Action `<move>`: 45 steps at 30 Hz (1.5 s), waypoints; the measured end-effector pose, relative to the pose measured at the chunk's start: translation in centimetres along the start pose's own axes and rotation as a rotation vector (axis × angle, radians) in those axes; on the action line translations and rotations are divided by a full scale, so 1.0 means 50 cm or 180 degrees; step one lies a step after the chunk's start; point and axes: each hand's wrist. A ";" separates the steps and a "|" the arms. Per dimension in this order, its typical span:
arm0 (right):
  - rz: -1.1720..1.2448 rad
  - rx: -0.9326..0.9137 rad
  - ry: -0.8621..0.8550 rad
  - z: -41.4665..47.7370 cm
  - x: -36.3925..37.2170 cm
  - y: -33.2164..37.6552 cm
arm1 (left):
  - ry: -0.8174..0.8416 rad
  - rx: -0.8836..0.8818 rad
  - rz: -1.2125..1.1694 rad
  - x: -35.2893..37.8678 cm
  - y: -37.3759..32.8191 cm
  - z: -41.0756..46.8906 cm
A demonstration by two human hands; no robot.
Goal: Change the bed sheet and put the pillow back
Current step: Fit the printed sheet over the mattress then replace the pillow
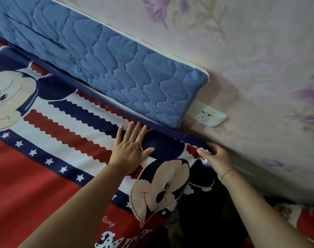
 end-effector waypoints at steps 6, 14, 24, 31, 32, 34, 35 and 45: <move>-0.0783 -0.1594 -0.1055 -0.142 0.049 0.000 | 0.0059 0.0037 0.0072 -0.007 0.000 0.001; -0.1446 -0.2722 0.0669 -0.204 0.229 0.042 | -0.0113 0.0383 0.0286 -0.025 0.080 -0.003; -0.1986 -0.1445 0.1017 -0.068 0.242 0.076 | 0.0424 0.0138 0.0264 -0.035 0.052 0.113; -0.2059 -0.1624 0.0544 -0.124 0.252 0.106 | 0.0119 0.0073 0.0140 -0.059 0.075 0.074; -0.1985 -0.1879 0.0459 -0.142 0.255 0.115 | -0.0015 -0.0066 0.0179 -0.066 0.096 0.049; -0.1832 -0.2394 0.0701 -0.171 0.280 0.137 | -0.0268 -0.0470 0.0191 -0.076 0.153 -0.007; -0.1821 -0.2603 0.0958 -0.180 0.302 0.147 | -0.0373 -0.0717 0.0186 -0.082 0.185 -0.033; -0.2860 -0.2646 0.1398 -0.123 0.520 0.266 | -0.0662 -0.2719 0.0285 -0.116 0.418 -0.202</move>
Point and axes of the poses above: each hand's wrist, its own z-axis towards the middle knuckle, its own x-axis out of the palm, y = z × x, and after that the axes turned 14 degrees about -y, right-handed
